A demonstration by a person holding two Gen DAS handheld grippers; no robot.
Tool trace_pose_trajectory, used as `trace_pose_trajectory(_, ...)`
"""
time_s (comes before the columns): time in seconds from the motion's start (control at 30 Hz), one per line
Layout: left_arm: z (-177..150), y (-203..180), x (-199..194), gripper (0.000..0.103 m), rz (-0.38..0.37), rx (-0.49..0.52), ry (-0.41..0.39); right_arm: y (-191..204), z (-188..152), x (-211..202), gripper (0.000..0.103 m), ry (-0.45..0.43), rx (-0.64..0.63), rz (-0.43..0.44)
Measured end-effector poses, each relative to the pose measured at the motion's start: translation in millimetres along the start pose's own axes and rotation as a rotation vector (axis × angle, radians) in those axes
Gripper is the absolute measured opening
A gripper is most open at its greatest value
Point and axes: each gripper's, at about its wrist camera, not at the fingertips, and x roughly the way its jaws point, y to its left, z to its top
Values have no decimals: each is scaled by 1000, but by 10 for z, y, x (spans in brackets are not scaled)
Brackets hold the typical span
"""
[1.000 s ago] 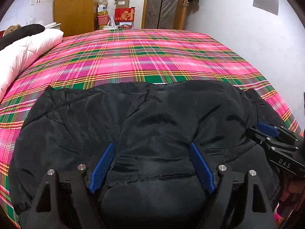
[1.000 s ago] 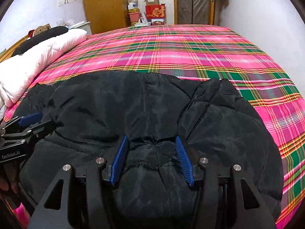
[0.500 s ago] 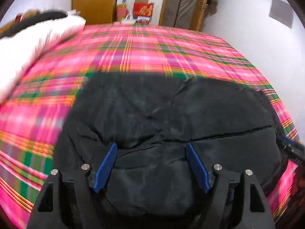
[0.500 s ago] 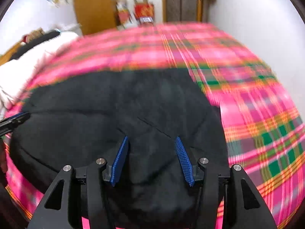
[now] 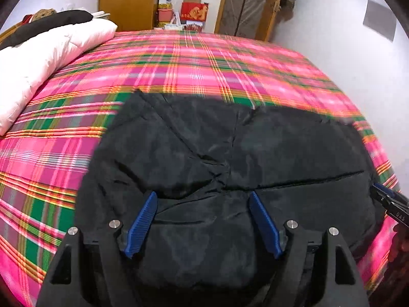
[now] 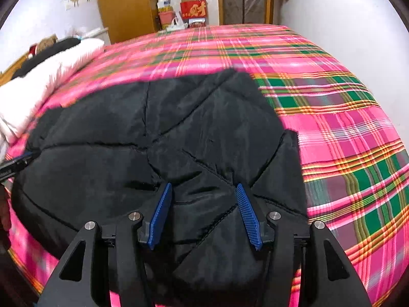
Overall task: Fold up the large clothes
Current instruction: 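Grasp the jacket's other side edge with both tools and lift it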
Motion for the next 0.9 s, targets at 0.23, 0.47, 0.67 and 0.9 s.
trace_pose_trajectory(0.23,23,678,-227,77,121,-82,-35,-478,-21,-107,60,-6,68,-56)
trace_pose_trajectory(0.47,-207,1077,44,77,75,-177,63,-806,-236,205,66,80,175,-23)
trace_pose_trajectory(0.67,-188,1111,337,84,-4,-237,93,-884,-184,450,71,114,213,23)
trace_pose_trajectory(0.9,-178,1223,550,92,-84,-287,122,-942,-146,594,72,133,243,99)
